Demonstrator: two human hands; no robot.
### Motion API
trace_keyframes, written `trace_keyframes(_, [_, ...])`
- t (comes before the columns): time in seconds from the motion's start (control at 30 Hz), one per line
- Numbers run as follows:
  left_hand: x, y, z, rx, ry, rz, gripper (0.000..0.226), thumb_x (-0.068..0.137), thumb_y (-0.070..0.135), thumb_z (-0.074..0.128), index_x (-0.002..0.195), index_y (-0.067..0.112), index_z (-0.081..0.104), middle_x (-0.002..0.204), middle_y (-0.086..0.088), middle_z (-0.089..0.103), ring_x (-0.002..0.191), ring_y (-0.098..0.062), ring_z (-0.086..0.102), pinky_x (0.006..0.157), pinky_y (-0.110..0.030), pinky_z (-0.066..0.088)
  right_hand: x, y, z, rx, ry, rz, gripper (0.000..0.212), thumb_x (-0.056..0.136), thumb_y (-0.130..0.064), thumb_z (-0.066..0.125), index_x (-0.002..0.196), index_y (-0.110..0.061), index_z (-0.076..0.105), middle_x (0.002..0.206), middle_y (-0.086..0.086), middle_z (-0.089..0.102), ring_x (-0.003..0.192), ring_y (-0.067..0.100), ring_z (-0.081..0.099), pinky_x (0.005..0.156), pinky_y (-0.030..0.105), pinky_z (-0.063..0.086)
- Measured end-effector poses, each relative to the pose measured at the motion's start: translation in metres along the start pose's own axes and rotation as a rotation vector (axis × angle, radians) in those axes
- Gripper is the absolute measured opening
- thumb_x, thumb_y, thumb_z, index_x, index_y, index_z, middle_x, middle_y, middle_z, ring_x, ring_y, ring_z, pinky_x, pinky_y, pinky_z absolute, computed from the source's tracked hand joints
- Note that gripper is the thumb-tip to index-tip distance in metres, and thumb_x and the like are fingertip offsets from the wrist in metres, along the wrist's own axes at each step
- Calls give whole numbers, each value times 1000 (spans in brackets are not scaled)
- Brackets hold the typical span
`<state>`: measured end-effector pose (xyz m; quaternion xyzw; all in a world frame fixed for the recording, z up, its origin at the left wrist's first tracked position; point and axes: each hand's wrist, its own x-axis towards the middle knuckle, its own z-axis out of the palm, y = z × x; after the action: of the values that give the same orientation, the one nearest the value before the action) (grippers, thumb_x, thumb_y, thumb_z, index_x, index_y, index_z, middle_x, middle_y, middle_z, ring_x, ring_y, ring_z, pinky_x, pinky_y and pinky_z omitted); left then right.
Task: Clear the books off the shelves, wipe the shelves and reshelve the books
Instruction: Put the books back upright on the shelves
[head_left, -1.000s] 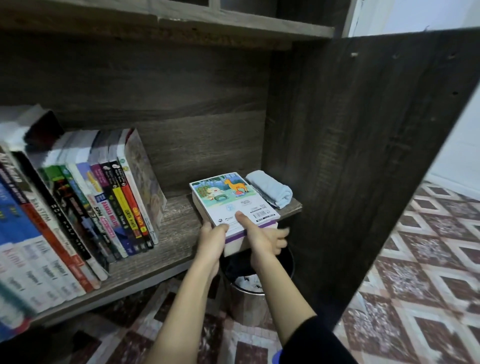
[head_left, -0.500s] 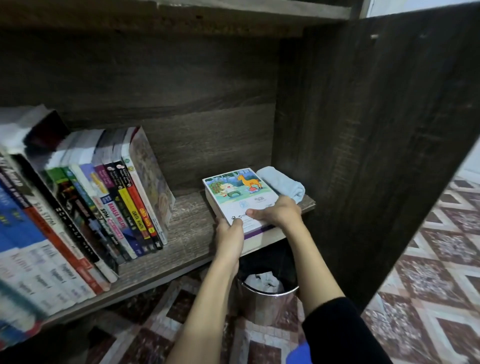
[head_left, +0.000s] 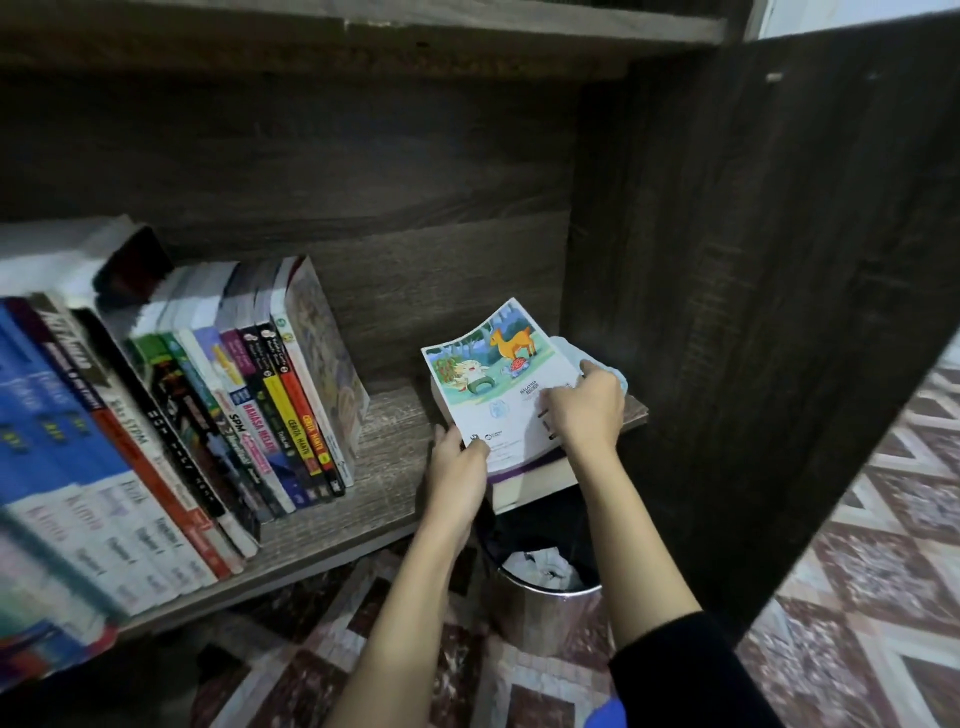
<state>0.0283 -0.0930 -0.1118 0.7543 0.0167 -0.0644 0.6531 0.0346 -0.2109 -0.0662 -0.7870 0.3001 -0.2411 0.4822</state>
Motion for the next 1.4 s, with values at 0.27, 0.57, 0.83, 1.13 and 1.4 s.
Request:
trace_keyframes(0.27, [-9,24,-25,-116,71,179,47,94,-7,43,130,20,52,119,6,58,98,-1,58,75,-5,44,-12,-15,-18,535,-231,74,30,79,9,63,96,-13,52,86,3,64,79,22,66,77,42,56])
trace_keyframes(0.57, [0,28,-49,-115,160,208,48,94,-12,35,132,14,49,115,2,58,104,-12,55,65,-9,42,-34,-25,-10,605,-511,-119,51,71,22,59,92,-24,47,101,10,68,96,33,67,79,53,56])
trace_keyframes(0.83, [-2,54,-69,29,374,382,52,97,4,44,145,19,34,146,4,41,131,-7,38,101,-17,28,-58,-30,21,776,-489,-208,59,77,21,57,105,-31,52,103,-1,69,96,15,68,77,35,58])
trace_keyframes(1.13, [-33,109,-113,765,480,888,49,96,35,40,143,22,39,150,7,35,142,-12,21,116,-43,-1,-102,-28,78,579,-360,-476,54,77,17,49,121,-14,51,94,-29,52,86,-17,50,82,7,39])
trace_keyframes(1.4, [-34,95,-153,1034,440,701,79,79,56,61,145,45,20,155,16,17,146,-14,3,108,-59,-13,-120,-23,122,597,-478,-499,58,71,19,46,113,-20,51,108,-7,54,101,1,50,90,7,35])
